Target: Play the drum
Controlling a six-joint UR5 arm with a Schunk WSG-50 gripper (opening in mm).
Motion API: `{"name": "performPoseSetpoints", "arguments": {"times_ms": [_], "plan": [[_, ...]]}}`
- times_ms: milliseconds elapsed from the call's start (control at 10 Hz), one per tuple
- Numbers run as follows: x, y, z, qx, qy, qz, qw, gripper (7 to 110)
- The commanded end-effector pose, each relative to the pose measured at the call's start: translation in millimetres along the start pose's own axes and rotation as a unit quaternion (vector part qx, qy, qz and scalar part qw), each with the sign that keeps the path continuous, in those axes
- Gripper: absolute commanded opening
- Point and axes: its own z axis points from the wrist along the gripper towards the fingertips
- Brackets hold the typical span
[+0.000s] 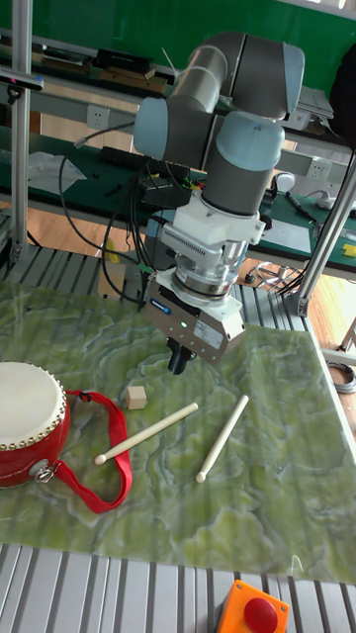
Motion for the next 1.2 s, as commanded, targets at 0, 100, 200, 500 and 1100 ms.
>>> {"name": "performPoseSetpoints", "arguments": {"times_ms": [0,100,200,500,1100], "plan": [[15.3,3,-12.0,-0.015,0.050,-0.048,0.9975,7],[19.7,17,-11.4,-0.045,0.057,-0.055,0.9958,7],[16.4,12,-10.4,-0.034,0.051,-0.059,0.9964,7],[-7.3,-20,-9.1,-0.002,0.028,-0.327,0.9445,7],[-14.6,-9,-15.8,-0.036,0.008,-0.637,0.7699,7]]}}
